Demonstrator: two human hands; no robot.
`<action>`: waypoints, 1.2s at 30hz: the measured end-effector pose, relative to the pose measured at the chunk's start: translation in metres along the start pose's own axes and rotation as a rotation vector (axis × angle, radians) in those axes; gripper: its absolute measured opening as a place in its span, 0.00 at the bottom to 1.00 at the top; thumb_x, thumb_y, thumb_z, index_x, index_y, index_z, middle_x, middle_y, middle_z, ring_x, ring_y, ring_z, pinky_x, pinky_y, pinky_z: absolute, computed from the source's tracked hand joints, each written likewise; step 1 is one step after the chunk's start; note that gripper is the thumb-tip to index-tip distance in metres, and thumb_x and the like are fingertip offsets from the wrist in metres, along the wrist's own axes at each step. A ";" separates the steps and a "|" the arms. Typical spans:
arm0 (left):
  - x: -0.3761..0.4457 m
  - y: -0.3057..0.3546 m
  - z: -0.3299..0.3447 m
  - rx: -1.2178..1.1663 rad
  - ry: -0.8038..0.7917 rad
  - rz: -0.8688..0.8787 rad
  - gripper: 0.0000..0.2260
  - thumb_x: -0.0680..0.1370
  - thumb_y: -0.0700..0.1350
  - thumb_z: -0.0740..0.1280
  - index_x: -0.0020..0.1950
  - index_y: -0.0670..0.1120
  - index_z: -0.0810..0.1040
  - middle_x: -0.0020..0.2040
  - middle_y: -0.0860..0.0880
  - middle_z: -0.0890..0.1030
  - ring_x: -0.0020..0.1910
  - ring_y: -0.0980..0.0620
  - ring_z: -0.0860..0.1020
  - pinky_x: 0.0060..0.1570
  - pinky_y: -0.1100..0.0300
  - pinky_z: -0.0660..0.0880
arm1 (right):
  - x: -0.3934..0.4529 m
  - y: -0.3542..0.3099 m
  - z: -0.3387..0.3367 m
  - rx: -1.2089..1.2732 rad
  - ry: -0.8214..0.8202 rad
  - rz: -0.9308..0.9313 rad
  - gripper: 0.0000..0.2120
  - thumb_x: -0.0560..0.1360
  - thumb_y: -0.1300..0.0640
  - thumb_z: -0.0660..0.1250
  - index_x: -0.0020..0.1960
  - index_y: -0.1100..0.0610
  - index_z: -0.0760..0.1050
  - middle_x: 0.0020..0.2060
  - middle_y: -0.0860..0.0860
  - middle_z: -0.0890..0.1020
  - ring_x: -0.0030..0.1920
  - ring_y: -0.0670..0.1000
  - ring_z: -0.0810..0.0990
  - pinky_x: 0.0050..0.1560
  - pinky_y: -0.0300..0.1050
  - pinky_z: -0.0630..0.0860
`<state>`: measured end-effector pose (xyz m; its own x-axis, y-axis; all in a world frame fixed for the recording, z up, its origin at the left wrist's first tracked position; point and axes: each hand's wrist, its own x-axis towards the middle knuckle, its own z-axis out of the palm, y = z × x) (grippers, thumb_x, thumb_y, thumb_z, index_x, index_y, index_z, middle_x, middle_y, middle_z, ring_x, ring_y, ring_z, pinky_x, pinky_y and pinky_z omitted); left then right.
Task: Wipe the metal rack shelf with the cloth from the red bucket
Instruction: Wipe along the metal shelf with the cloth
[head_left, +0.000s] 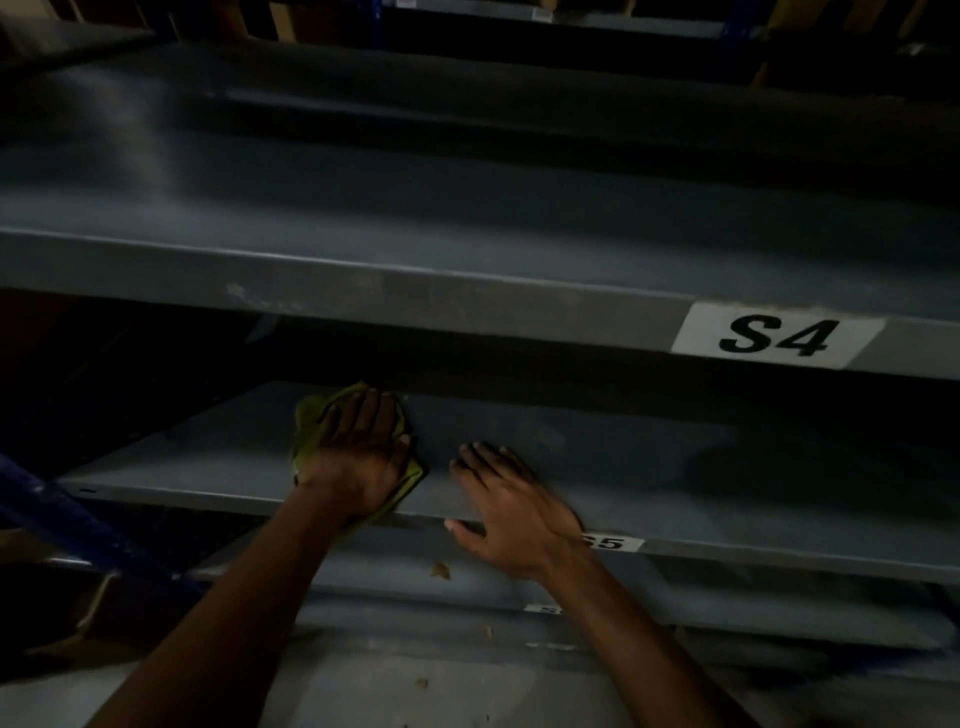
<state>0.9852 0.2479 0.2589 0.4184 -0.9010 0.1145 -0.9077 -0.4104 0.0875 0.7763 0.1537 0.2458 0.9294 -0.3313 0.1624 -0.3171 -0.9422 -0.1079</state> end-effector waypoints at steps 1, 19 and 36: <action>0.001 0.006 0.002 0.000 -0.007 0.021 0.30 0.77 0.56 0.49 0.70 0.37 0.69 0.69 0.36 0.71 0.68 0.36 0.69 0.66 0.39 0.64 | 0.000 0.000 -0.001 0.005 -0.002 0.001 0.33 0.77 0.38 0.54 0.74 0.57 0.62 0.74 0.56 0.65 0.75 0.55 0.60 0.76 0.51 0.51; -0.037 -0.027 -0.006 -0.012 -0.083 0.037 0.34 0.77 0.64 0.38 0.77 0.45 0.54 0.77 0.44 0.55 0.76 0.44 0.53 0.72 0.44 0.53 | -0.029 0.024 -0.008 -0.076 -0.009 0.060 0.32 0.77 0.34 0.51 0.77 0.48 0.55 0.76 0.49 0.62 0.75 0.51 0.60 0.73 0.53 0.60; 0.001 0.032 0.008 0.026 -0.039 0.037 0.40 0.69 0.63 0.30 0.78 0.44 0.45 0.78 0.44 0.47 0.77 0.47 0.45 0.72 0.53 0.37 | -0.025 0.022 -0.003 -0.140 -0.003 0.028 0.31 0.77 0.37 0.52 0.74 0.54 0.61 0.74 0.53 0.66 0.73 0.55 0.64 0.72 0.55 0.61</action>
<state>0.9565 0.2327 0.2538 0.3839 -0.9200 0.0785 -0.9231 -0.3802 0.0576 0.7460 0.1407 0.2424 0.9205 -0.3573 0.1581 -0.3655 -0.9305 0.0252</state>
